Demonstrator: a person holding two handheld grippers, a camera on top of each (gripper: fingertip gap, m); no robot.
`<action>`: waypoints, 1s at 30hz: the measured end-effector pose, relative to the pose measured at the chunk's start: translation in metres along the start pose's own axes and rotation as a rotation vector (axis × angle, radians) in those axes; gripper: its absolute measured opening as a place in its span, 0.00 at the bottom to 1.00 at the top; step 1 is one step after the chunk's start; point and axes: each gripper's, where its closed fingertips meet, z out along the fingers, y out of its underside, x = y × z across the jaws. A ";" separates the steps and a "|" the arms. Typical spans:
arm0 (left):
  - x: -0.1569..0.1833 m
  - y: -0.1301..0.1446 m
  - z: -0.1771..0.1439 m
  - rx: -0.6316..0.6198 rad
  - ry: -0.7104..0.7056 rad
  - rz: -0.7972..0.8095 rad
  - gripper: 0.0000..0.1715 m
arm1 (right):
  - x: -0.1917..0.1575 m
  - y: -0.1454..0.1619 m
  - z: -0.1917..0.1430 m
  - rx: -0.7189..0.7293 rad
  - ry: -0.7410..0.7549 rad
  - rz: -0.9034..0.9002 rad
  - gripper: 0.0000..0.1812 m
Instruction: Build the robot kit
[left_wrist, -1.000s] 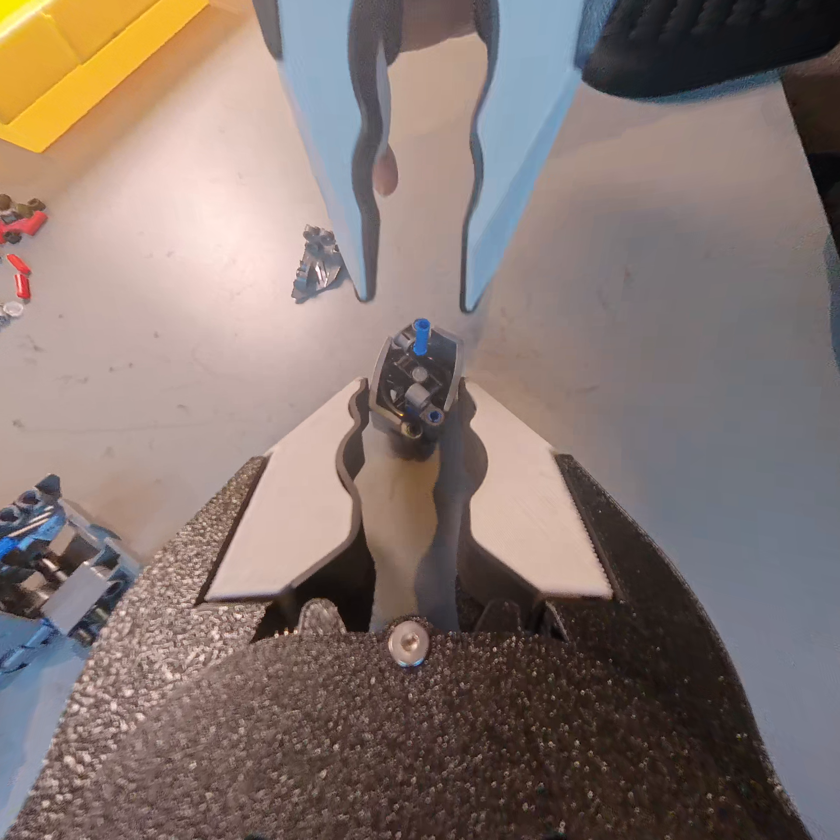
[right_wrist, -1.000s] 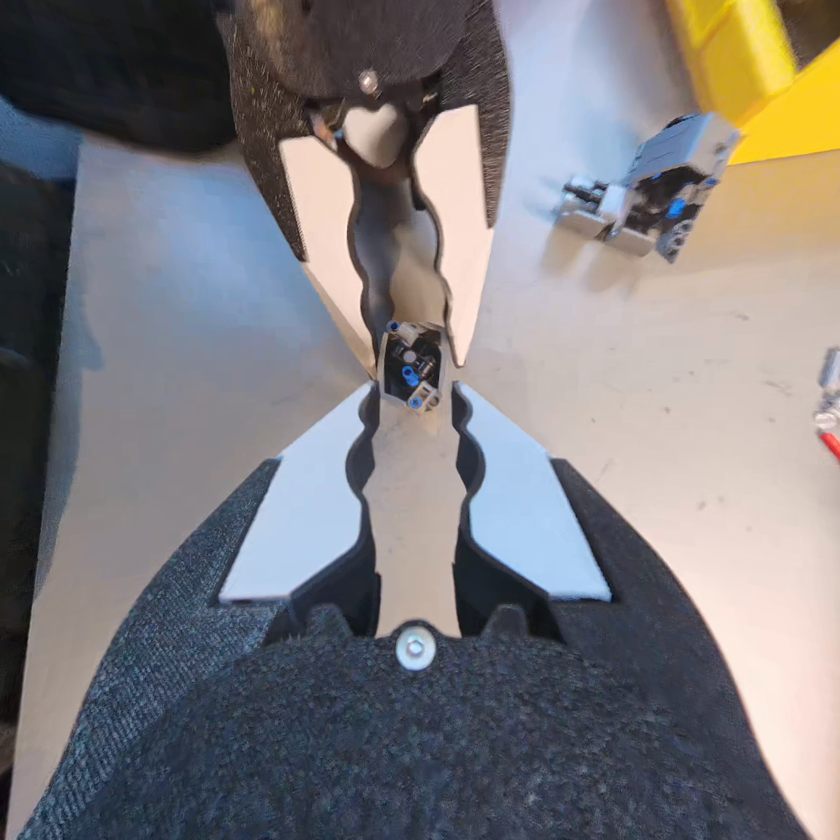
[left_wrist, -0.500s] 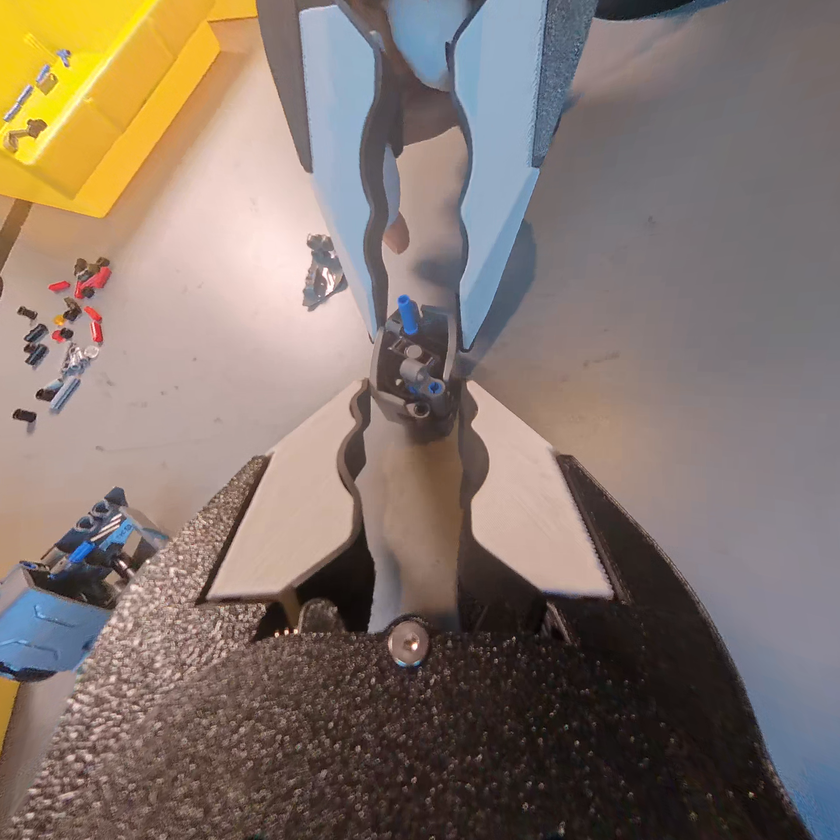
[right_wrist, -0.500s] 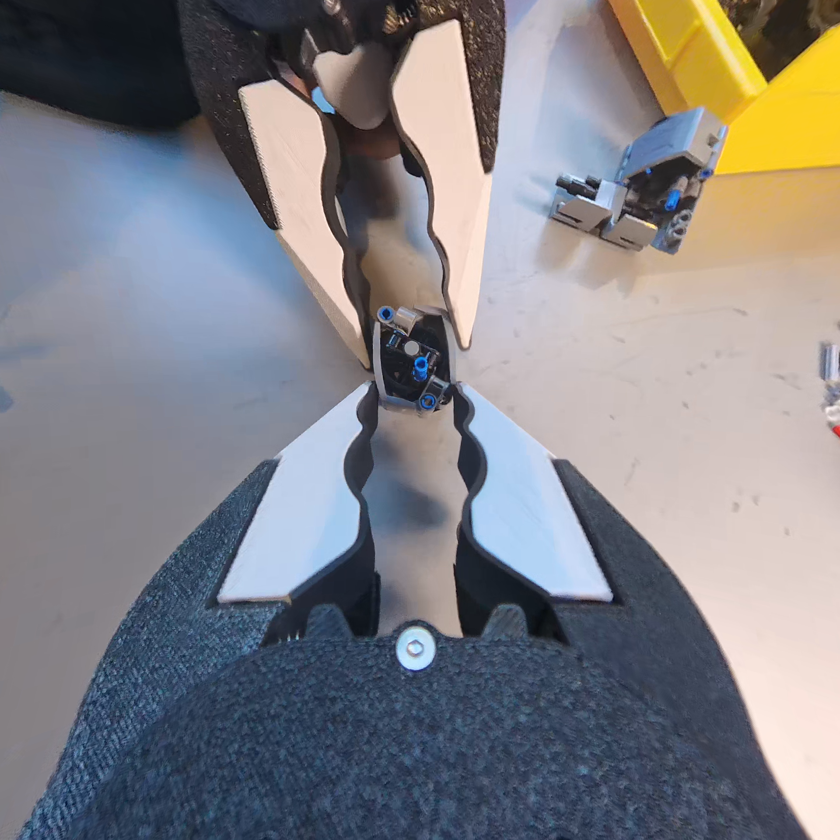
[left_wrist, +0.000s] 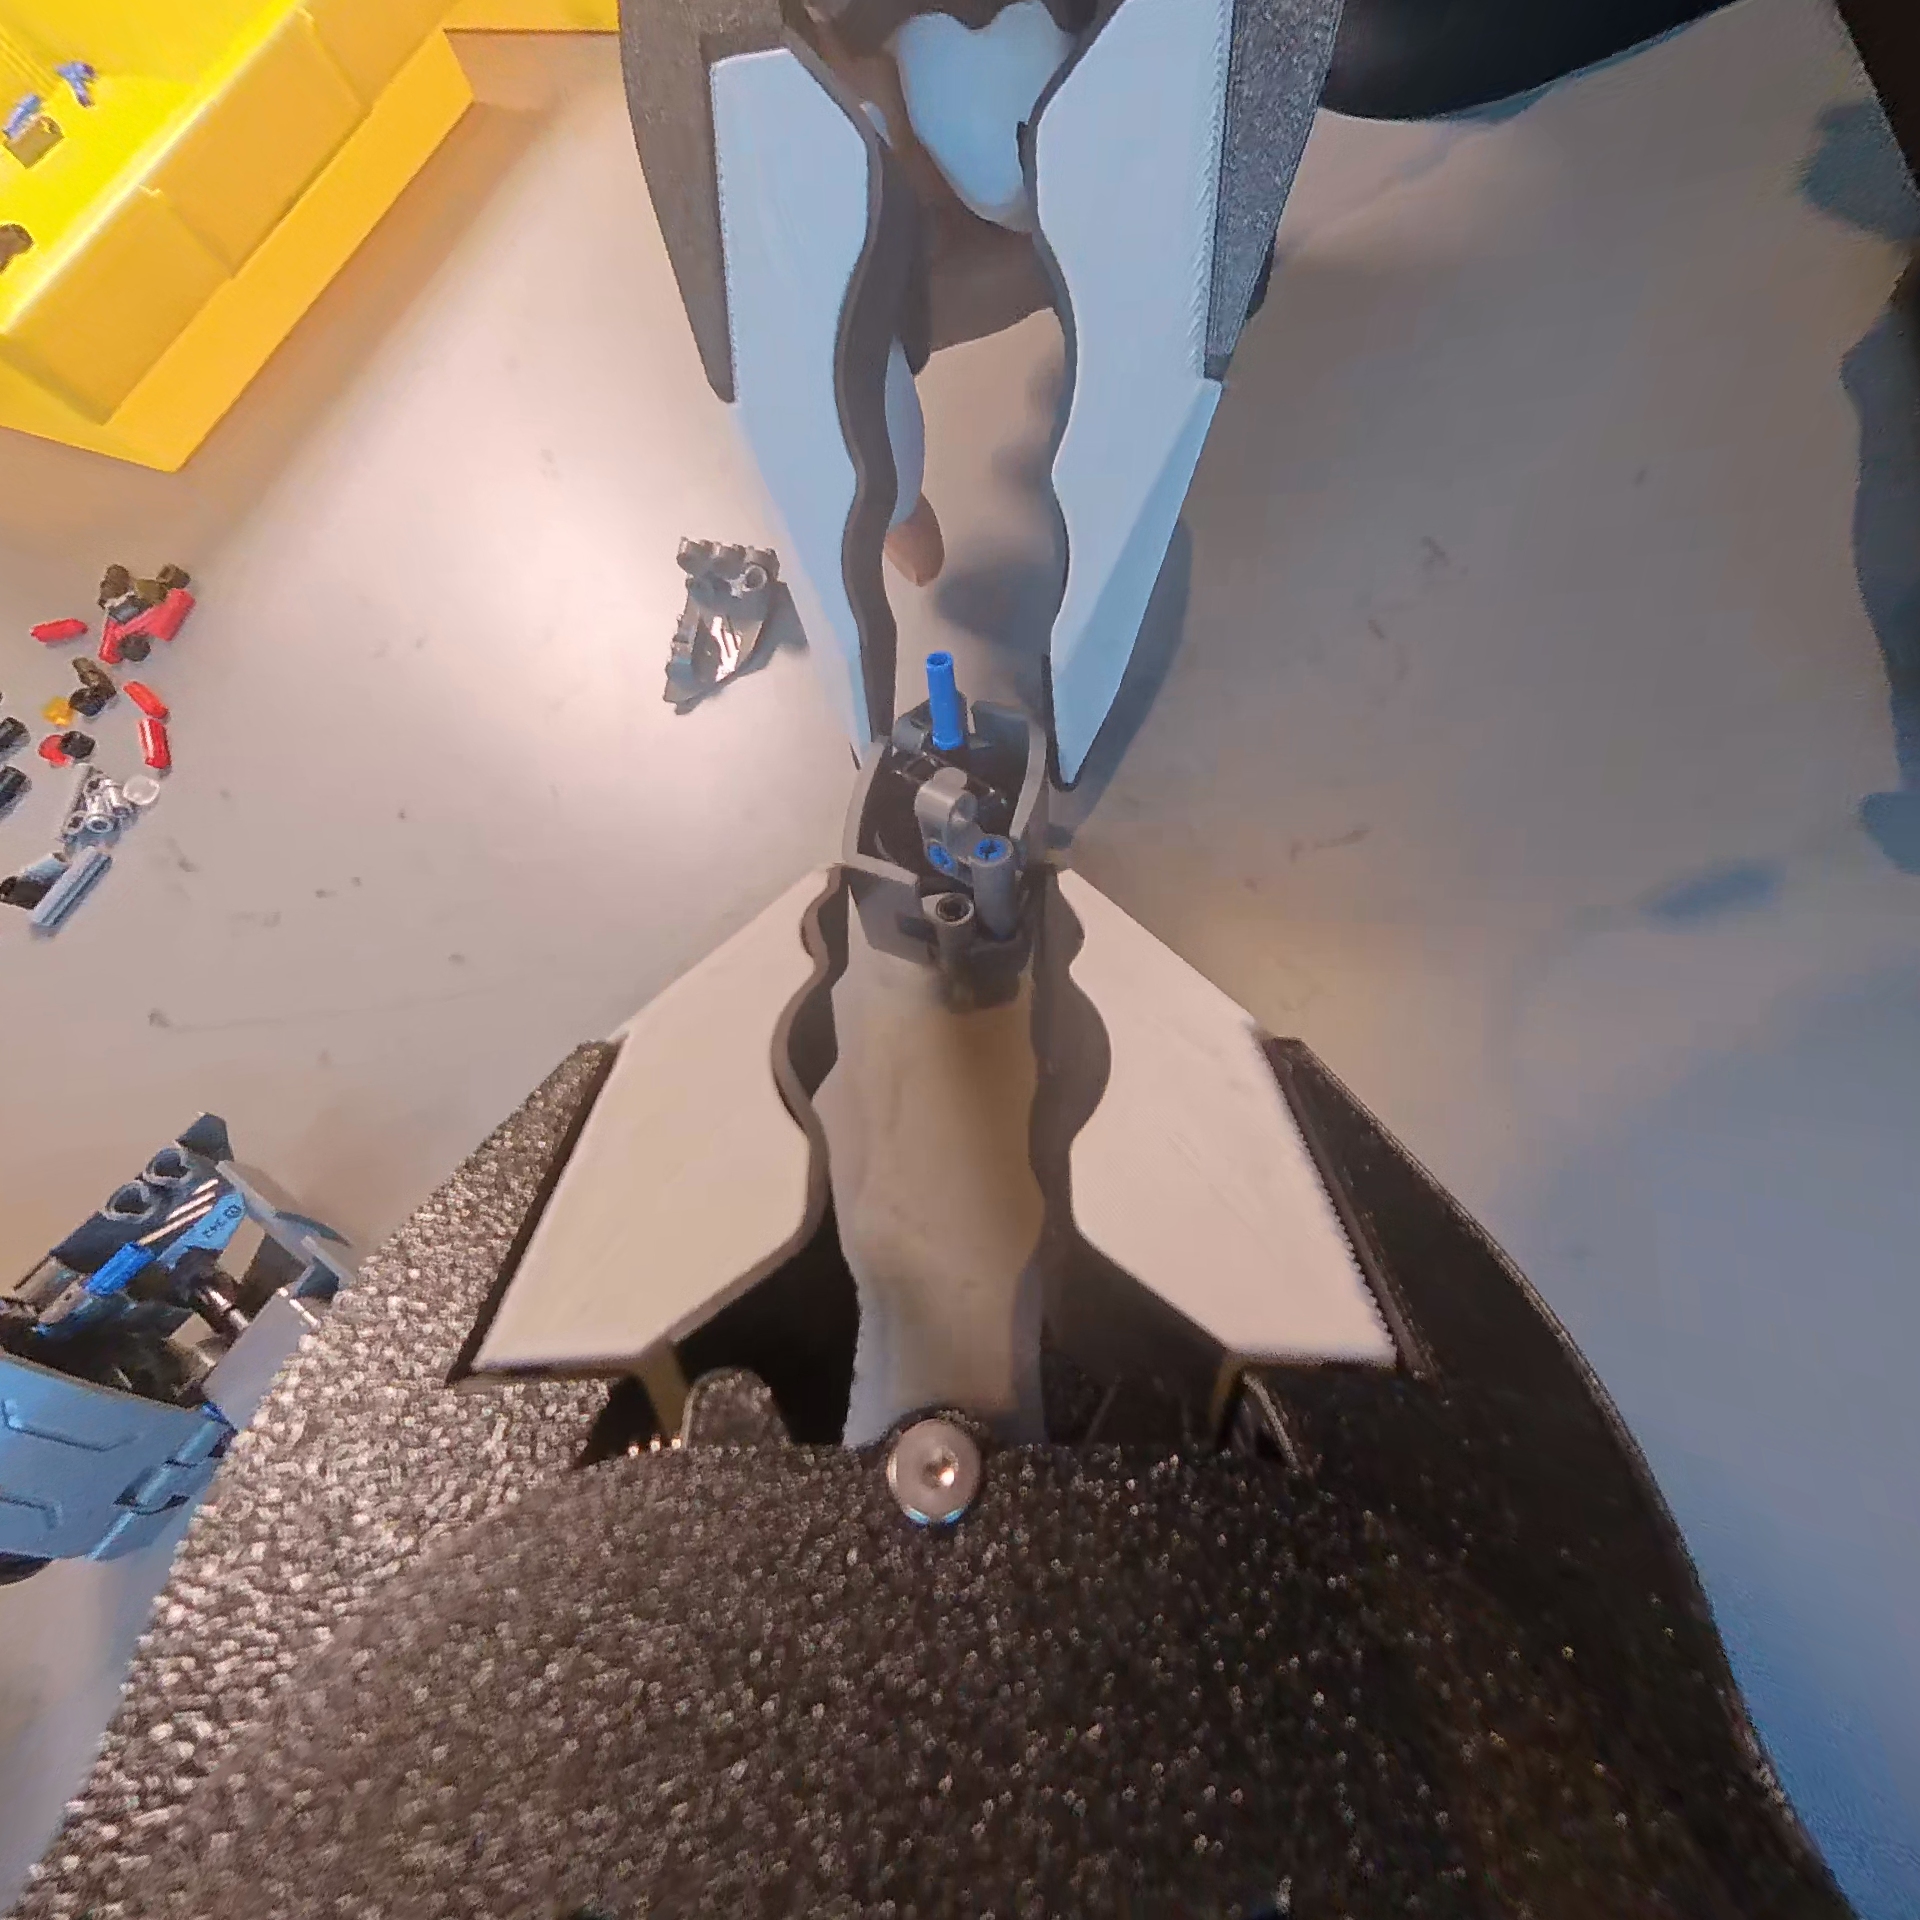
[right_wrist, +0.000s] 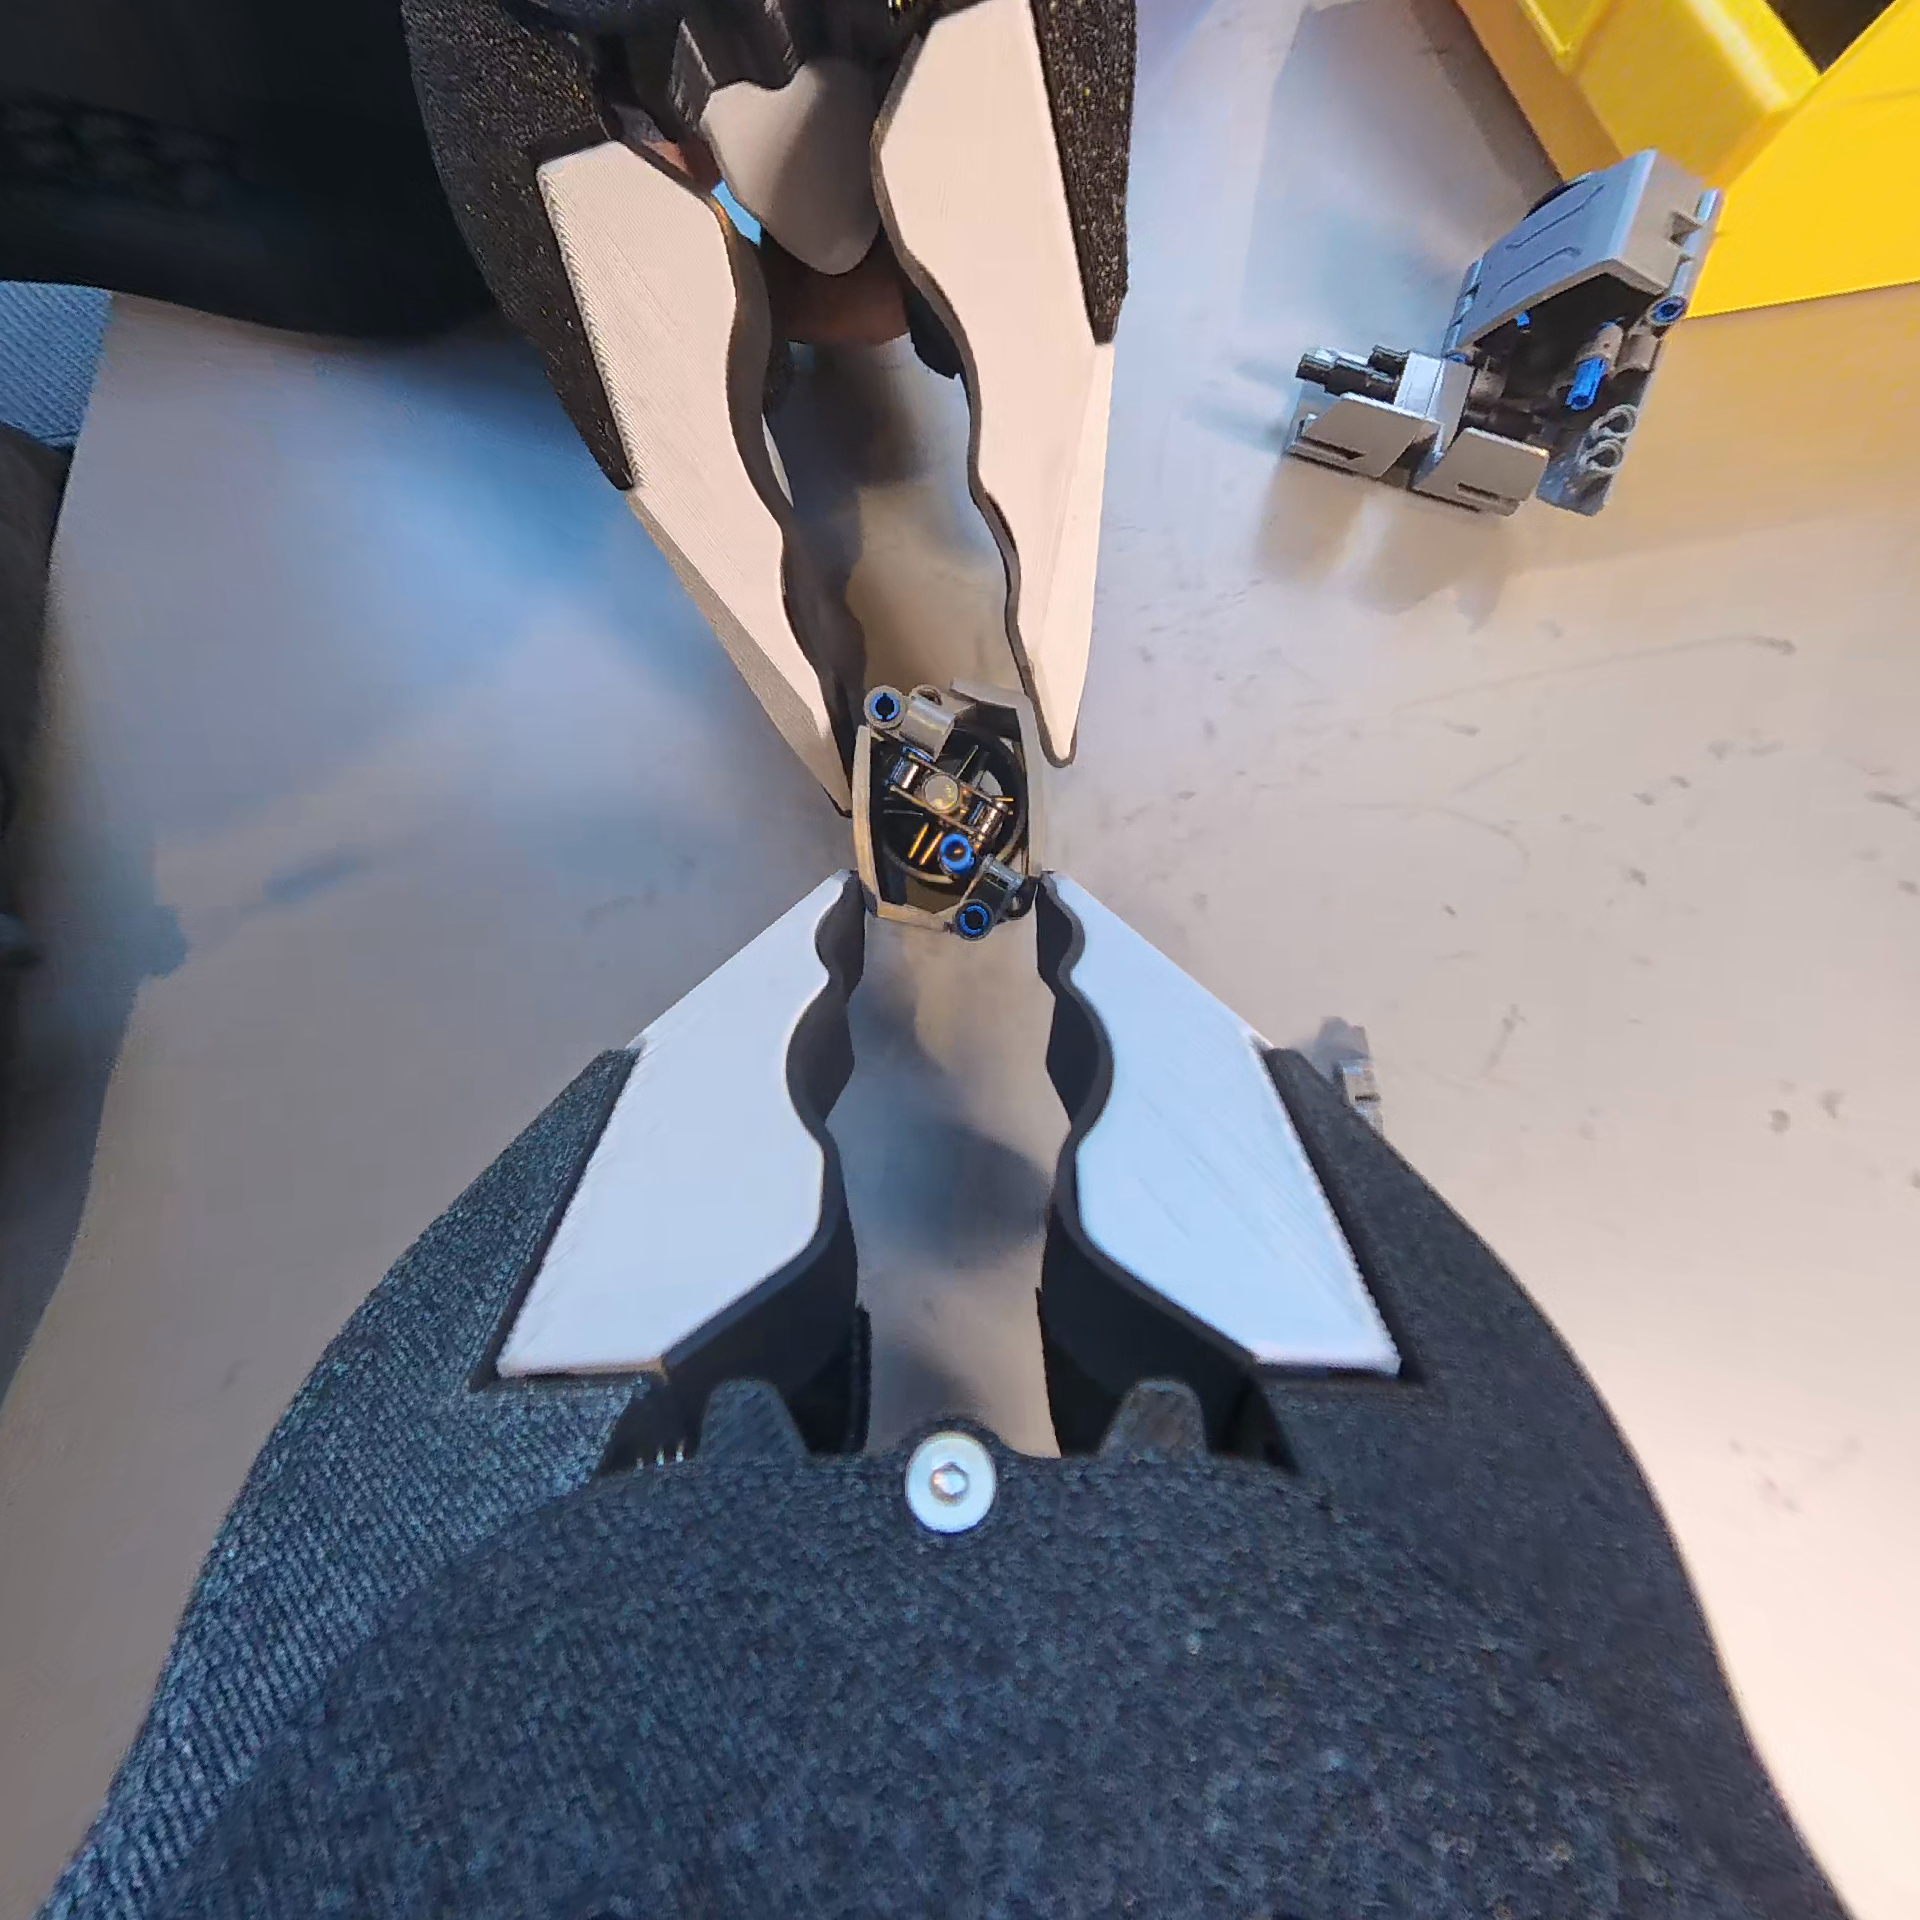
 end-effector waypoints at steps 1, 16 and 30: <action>0.000 0.000 0.000 0.002 -0.001 -0.001 0.21 | 0.000 0.000 0.000 0.002 -0.003 0.004 0.17; -0.002 -0.007 -0.008 0.049 0.015 -0.036 0.22 | 0.016 -0.006 -0.042 0.106 -0.055 0.021 0.26; -0.011 -0.011 -0.023 0.123 0.031 -0.127 0.21 | 0.072 0.047 -0.033 -0.128 0.096 0.068 0.17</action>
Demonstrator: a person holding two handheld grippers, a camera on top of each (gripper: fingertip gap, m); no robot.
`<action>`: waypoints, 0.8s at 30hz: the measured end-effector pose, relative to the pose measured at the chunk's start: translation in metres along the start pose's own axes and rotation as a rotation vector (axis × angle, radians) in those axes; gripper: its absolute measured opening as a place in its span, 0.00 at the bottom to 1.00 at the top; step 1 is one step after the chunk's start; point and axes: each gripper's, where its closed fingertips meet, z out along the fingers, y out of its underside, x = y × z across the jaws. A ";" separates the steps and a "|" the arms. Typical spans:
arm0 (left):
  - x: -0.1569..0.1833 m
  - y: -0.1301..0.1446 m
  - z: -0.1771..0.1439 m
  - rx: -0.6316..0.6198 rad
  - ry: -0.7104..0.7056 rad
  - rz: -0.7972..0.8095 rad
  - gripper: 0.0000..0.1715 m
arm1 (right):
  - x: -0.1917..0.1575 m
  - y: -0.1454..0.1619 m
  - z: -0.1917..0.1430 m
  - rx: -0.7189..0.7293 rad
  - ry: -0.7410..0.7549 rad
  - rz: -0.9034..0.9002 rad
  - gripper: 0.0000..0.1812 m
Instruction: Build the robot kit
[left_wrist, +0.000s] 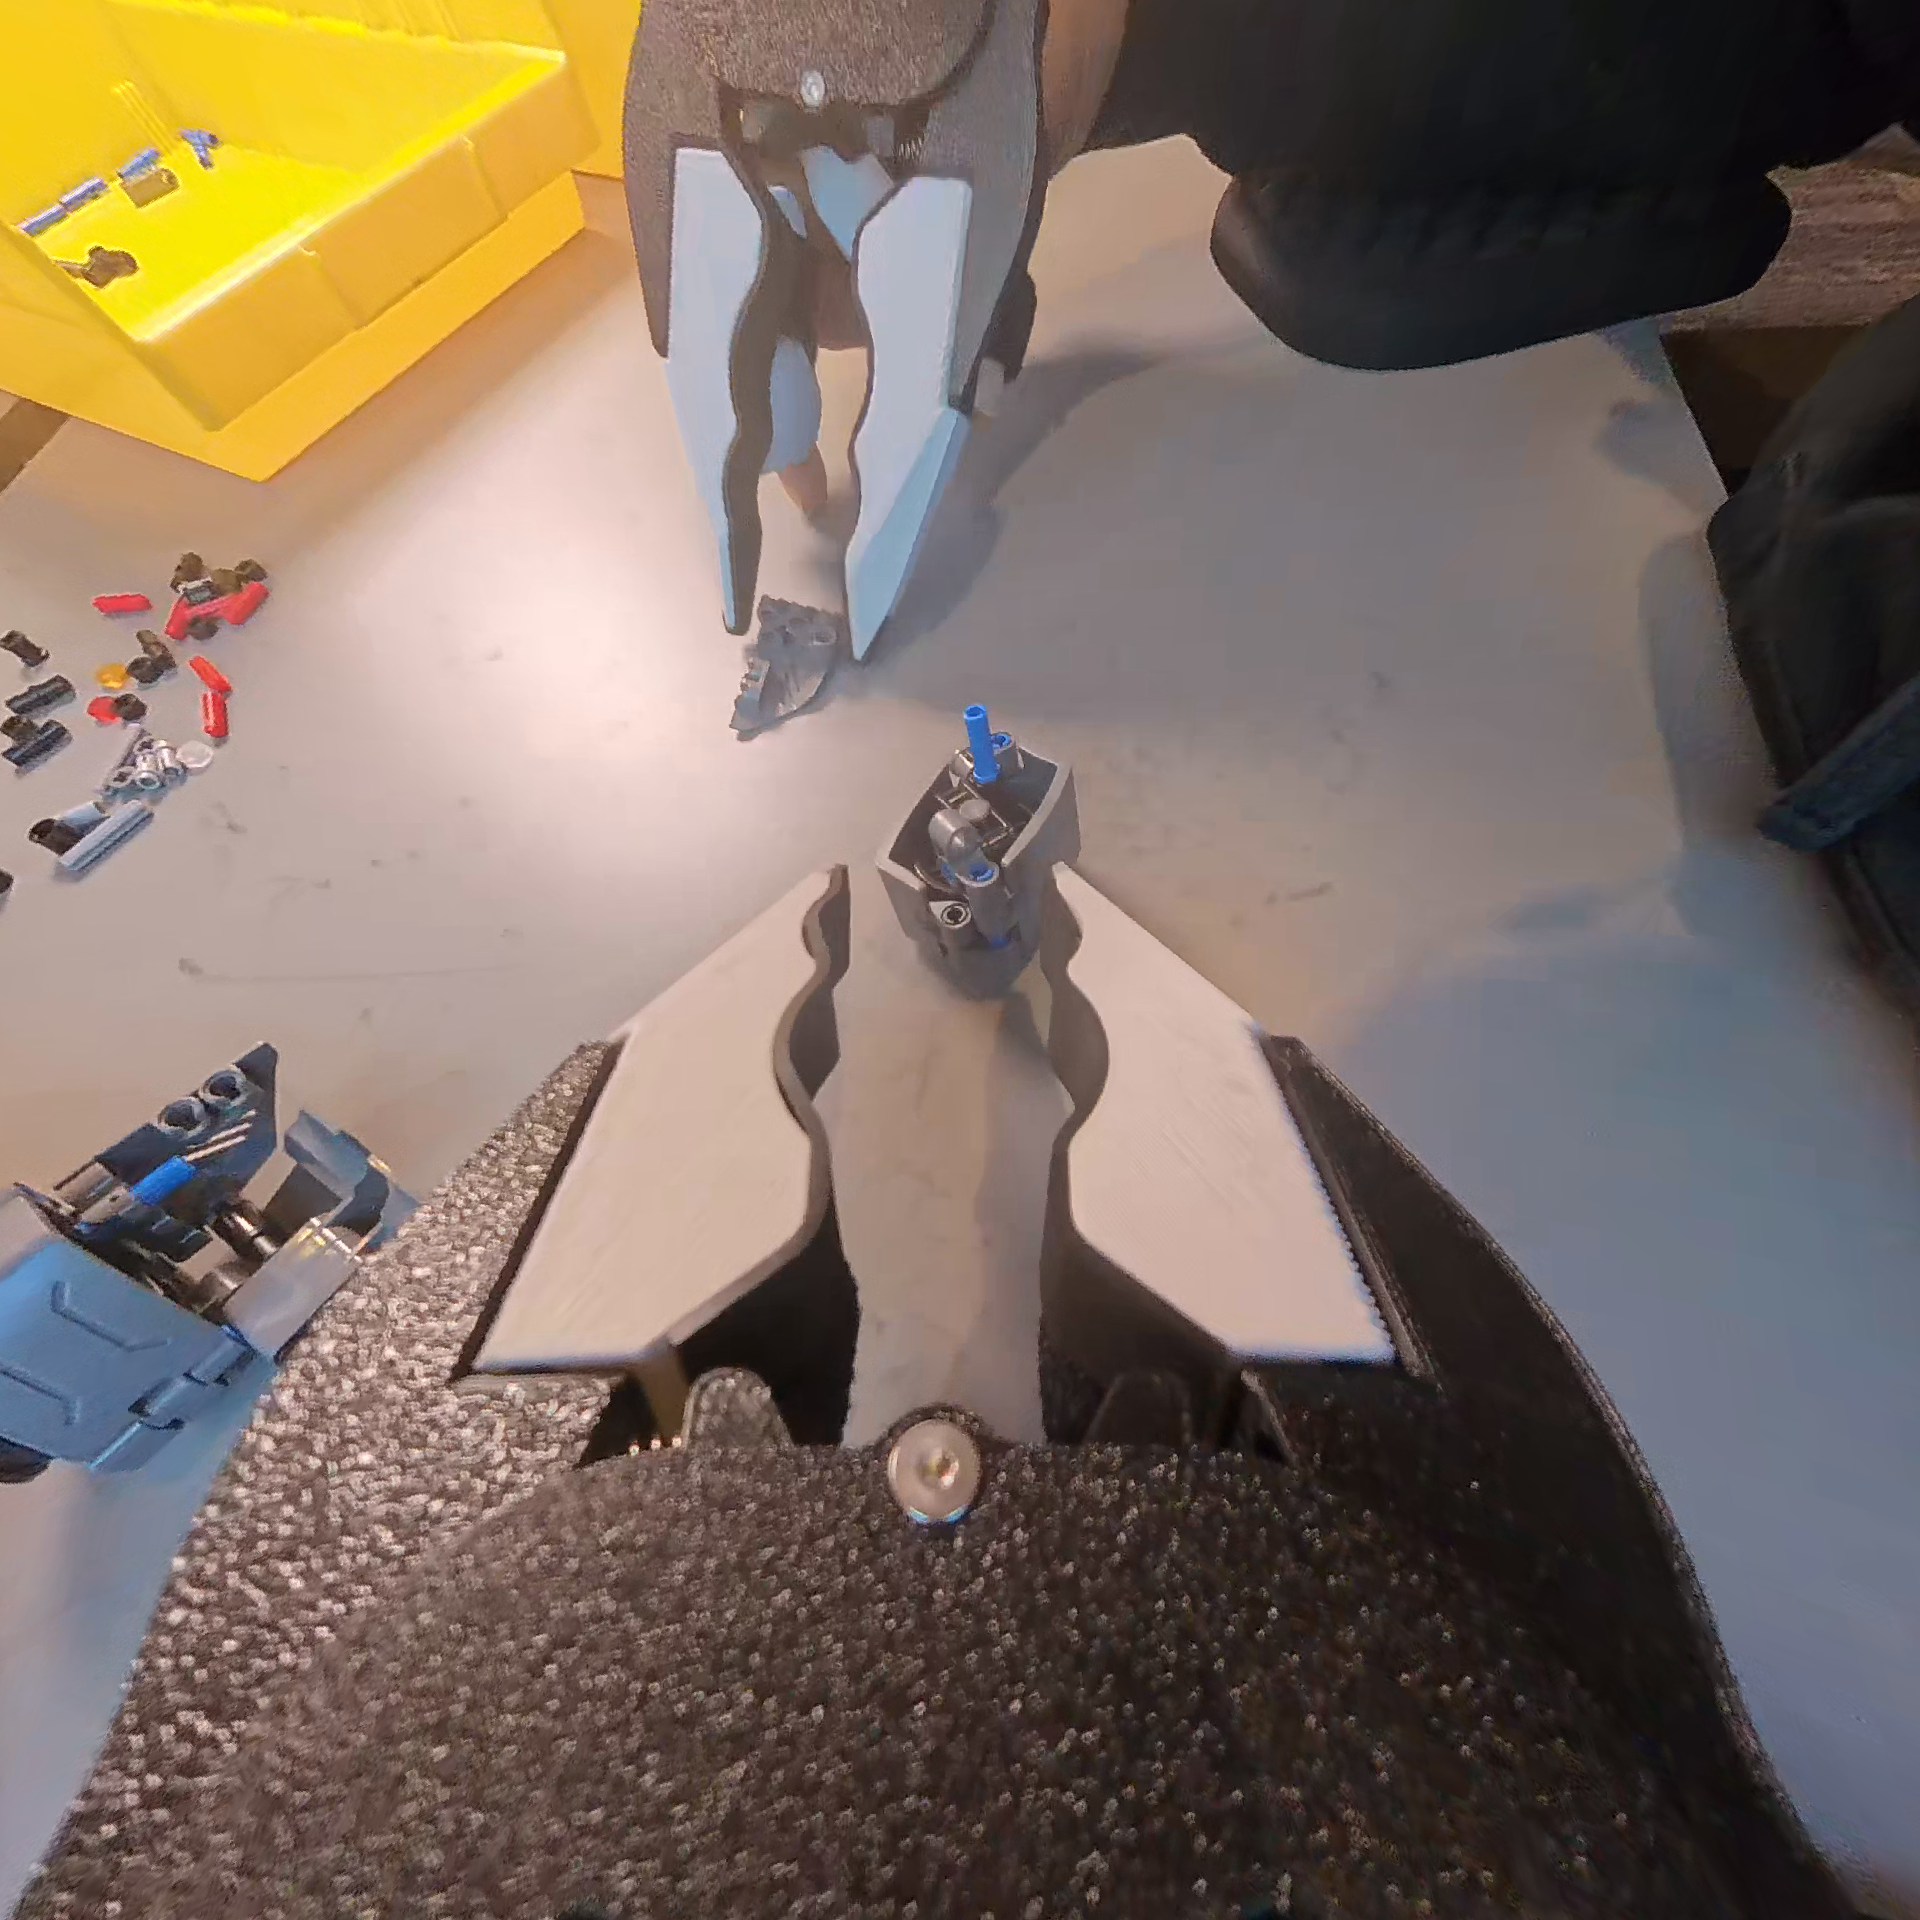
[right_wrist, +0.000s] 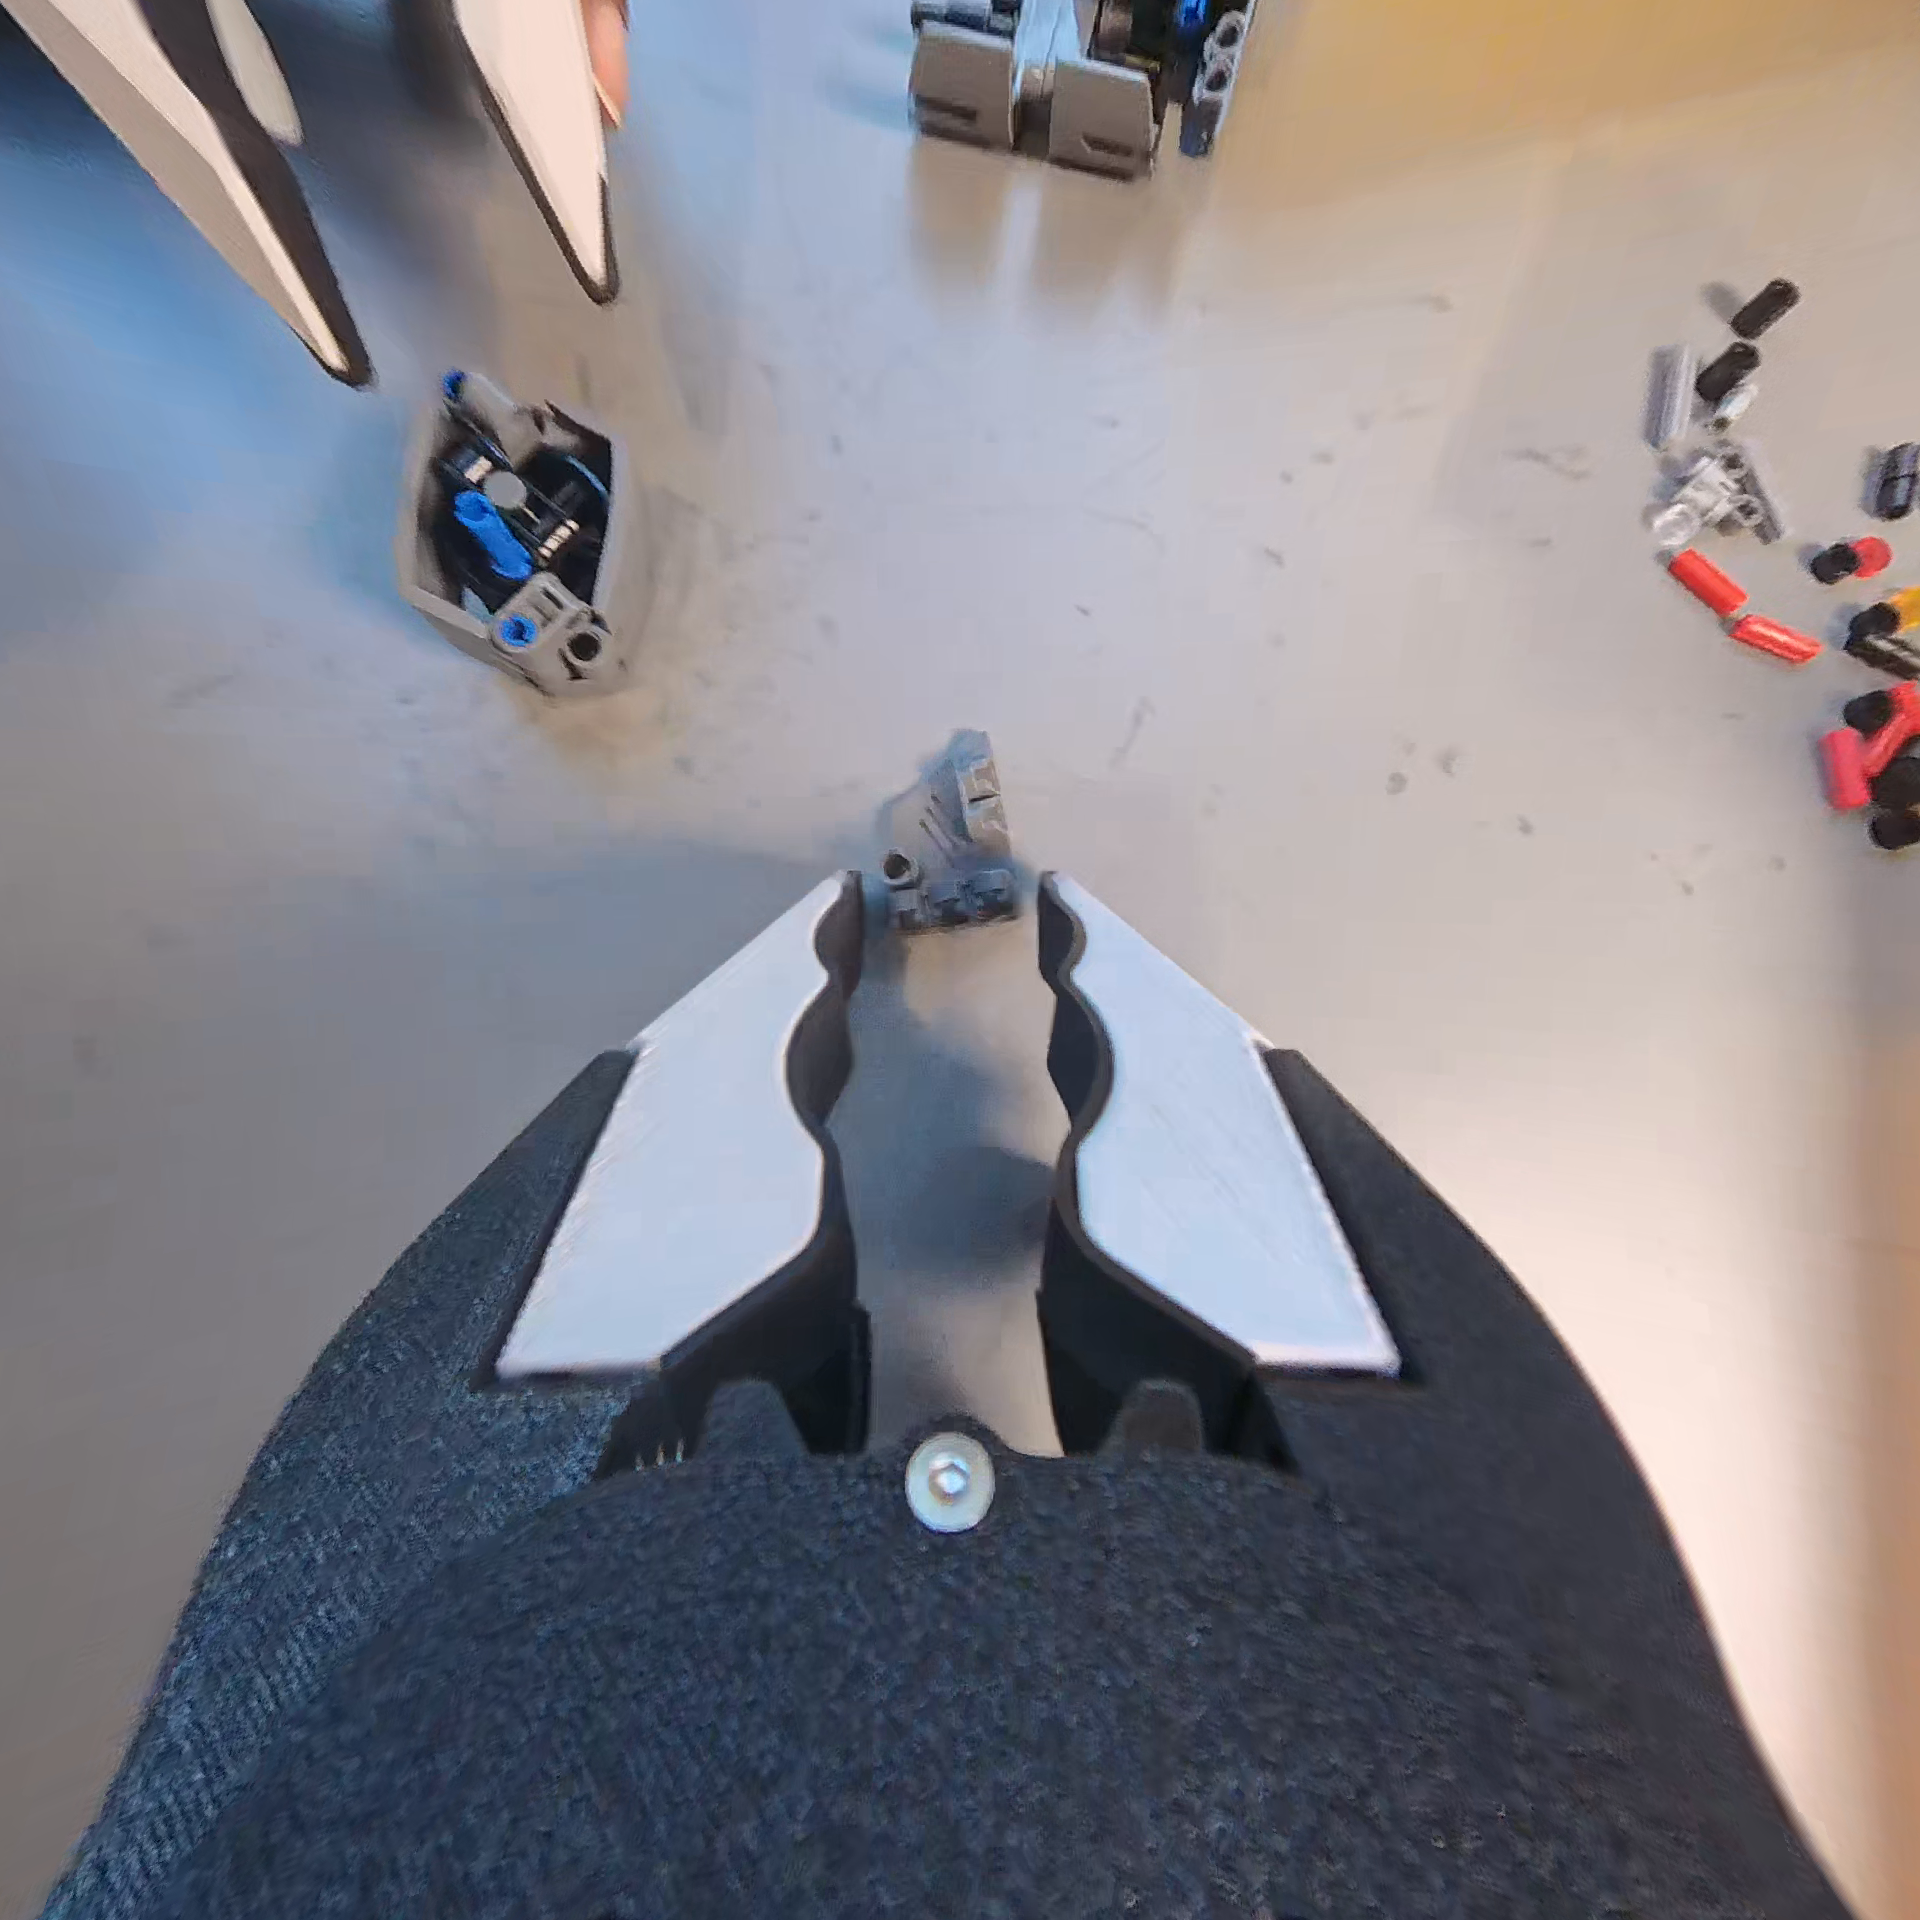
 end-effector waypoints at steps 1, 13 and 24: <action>-0.001 -0.001 0.000 0.006 -0.003 -0.007 0.20 | 0.001 -0.001 0.000 -0.002 0.015 -0.024 0.13; 0.000 -0.067 -0.017 0.404 0.123 -0.304 0.20 | -0.050 -0.116 -0.060 0.723 -0.061 -0.098 0.13; -0.003 -0.064 -0.014 0.394 0.145 -0.402 0.06 | -0.069 -0.108 -0.037 0.583 0.133 -0.417 0.13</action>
